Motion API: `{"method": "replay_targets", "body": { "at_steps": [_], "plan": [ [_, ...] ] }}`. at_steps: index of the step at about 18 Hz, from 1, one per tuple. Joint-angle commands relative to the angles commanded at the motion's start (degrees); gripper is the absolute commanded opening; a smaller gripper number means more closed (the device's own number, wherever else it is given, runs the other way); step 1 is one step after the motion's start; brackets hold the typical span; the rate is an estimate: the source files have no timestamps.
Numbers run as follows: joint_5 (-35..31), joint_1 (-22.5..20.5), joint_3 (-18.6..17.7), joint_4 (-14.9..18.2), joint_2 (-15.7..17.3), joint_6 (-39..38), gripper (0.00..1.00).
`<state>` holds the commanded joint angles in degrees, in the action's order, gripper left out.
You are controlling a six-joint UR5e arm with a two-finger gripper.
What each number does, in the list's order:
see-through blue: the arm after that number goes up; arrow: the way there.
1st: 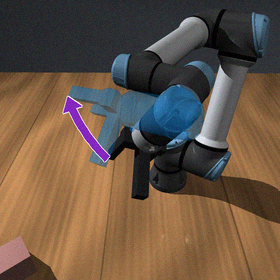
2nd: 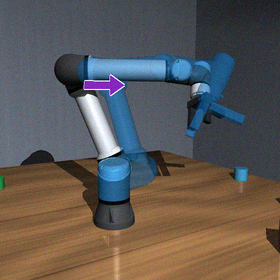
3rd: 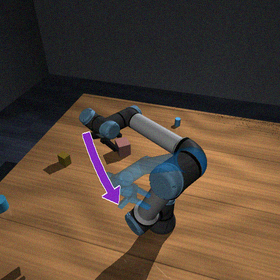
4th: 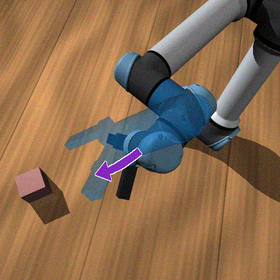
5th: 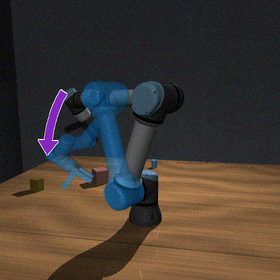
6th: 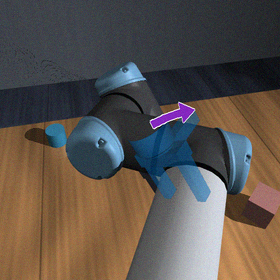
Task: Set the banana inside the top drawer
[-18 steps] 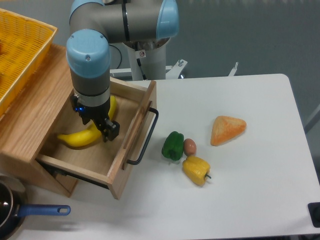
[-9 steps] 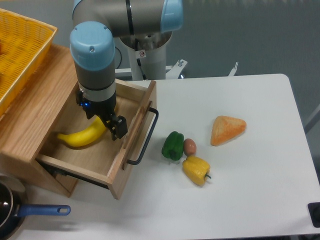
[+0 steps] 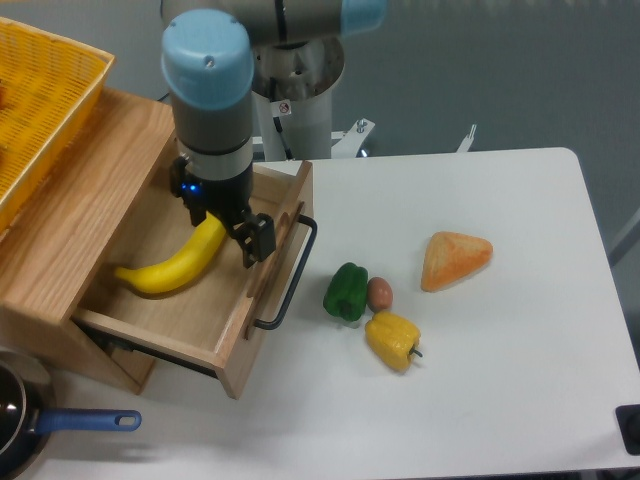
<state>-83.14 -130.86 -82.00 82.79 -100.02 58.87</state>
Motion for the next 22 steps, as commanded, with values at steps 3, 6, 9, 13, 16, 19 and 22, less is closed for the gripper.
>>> {"method": "replay_targets", "body": {
  "at_steps": [3, 6, 9, 13, 16, 19, 22],
  "plan": [
    [0.0, -1.32, -0.09, 1.32, 0.17, 3.78, 1.0],
    [0.0, -2.99, -0.26, 2.46, 2.01, 5.9, 1.0],
    [0.0, -3.96, -0.62, 3.69, 4.03, 6.25, 1.0],
    [-0.09, -5.45, -0.7, 4.4, 6.5, 6.43, 1.0],
    [-3.41, -6.42, -1.05, 4.75, 7.12, 10.54, 1.0],
    [-5.36, -8.44, -1.23, 4.84, 7.47, 16.6, 1.0],
    [-5.54, -12.12, -1.23, 5.27, 7.91, 23.37, 1.0]
  ]
}}
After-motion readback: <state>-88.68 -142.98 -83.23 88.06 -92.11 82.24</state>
